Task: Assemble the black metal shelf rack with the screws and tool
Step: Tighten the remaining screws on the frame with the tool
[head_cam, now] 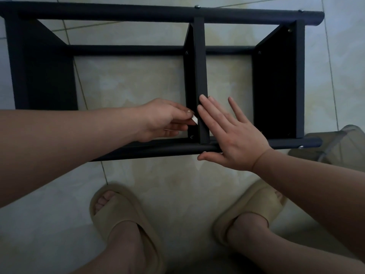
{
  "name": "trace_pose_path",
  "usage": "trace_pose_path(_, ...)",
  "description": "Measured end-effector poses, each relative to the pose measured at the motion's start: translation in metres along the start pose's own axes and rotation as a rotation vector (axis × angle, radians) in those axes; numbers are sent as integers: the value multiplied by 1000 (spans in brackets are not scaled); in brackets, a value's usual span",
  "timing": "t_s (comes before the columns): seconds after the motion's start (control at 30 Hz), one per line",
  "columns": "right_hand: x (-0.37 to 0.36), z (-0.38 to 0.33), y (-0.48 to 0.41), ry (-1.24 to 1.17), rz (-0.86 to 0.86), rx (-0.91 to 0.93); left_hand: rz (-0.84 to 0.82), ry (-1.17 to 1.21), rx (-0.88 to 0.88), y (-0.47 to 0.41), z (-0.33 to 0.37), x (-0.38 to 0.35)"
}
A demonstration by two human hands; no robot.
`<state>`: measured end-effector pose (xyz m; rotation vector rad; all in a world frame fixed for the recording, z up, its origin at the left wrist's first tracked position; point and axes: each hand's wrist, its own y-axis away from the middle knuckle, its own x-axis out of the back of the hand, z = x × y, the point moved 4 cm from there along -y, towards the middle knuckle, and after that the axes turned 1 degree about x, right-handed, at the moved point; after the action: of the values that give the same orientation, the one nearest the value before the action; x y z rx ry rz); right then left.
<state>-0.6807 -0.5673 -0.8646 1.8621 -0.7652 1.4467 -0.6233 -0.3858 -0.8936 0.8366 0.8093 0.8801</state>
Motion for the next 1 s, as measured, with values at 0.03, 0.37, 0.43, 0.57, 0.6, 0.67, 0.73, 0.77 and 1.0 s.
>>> trace_pose_path(0.03, 0, 0, 0, -14, -2, 0, -2, 4, 1, 0, 0, 0)
trace_pose_path(0.37, 0, -1, 0, -45, -9, -13, 28, -41, -33, -2, 6, -1)
trace_pose_path(0.43, 0, -1, 0, -45, -13, -14, 15, -81, -33, -1, 4, -3)
trace_pose_path(0.57, 0, -1, 0, -49, -17, -20, 33, -6, 6, 0, -1, -6)
trace_pose_path(0.6, 0, -1, 0, -48, -17, -20, 42, 28, 24, 0, -2, -7)
trace_pose_path(0.67, 1, -1, 0, -48, -20, -20, 55, 78, 56, 1, -5, -11)
trace_pose_path(0.73, 1, -1, 0, -45, -22, -21, 60, 100, 76, 1, -7, -14)
trace_pose_path(0.77, 1, -1, 0, -43, -23, -20, 62, 101, 77, 2, -7, -15)
trace_pose_path(1.0, 0, -1, 0, -41, -26, -24, 27, 3, 27, 2, -2, -11)
